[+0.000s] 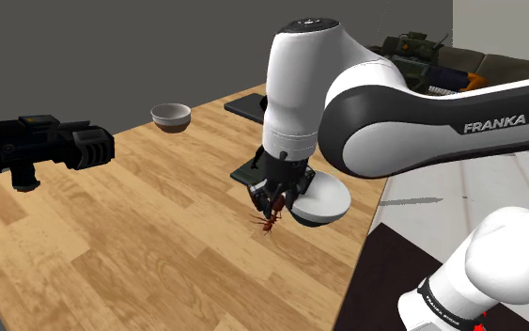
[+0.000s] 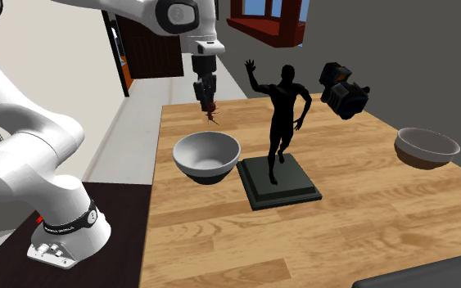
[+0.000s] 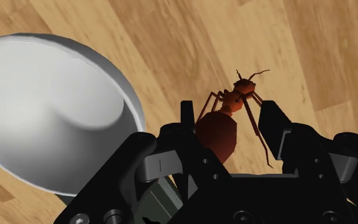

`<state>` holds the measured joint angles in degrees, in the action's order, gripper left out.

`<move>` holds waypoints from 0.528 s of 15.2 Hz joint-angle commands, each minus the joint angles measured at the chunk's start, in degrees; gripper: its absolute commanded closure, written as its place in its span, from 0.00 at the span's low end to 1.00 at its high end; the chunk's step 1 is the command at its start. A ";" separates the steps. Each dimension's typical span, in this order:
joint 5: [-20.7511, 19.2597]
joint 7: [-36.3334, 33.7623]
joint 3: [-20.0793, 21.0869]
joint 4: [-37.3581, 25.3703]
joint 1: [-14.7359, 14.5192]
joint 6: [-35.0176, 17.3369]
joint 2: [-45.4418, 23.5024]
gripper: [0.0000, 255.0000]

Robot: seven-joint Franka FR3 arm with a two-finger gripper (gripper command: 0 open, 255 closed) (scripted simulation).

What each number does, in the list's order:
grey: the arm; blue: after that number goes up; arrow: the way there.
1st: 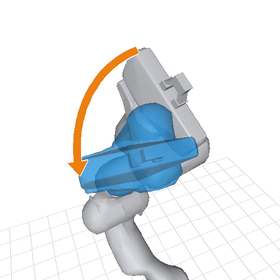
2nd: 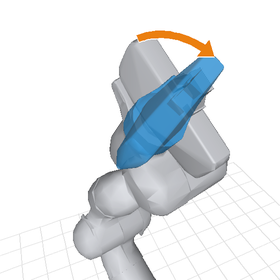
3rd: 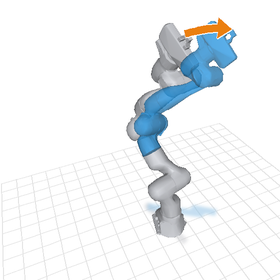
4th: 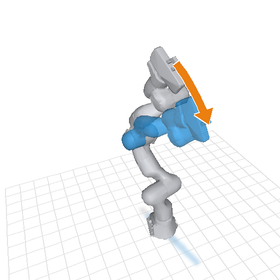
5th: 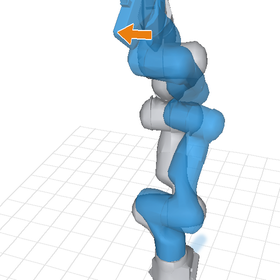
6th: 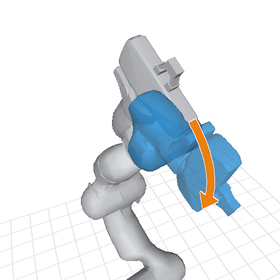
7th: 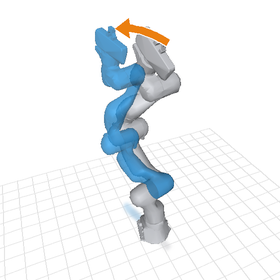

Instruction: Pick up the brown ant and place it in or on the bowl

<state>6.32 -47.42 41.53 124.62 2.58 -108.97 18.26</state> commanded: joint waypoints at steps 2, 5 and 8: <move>0.20 0.38 -0.53 -1.91 -0.06 2.49 0.66 1.00; 0.21 0.64 -0.95 -3.95 -0.01 4.81 0.98 1.00; 0.57 2.51 -2.52 -3.60 0.11 5.70 2.34 1.00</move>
<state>6.73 -45.96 39.84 120.64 2.60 -103.52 19.93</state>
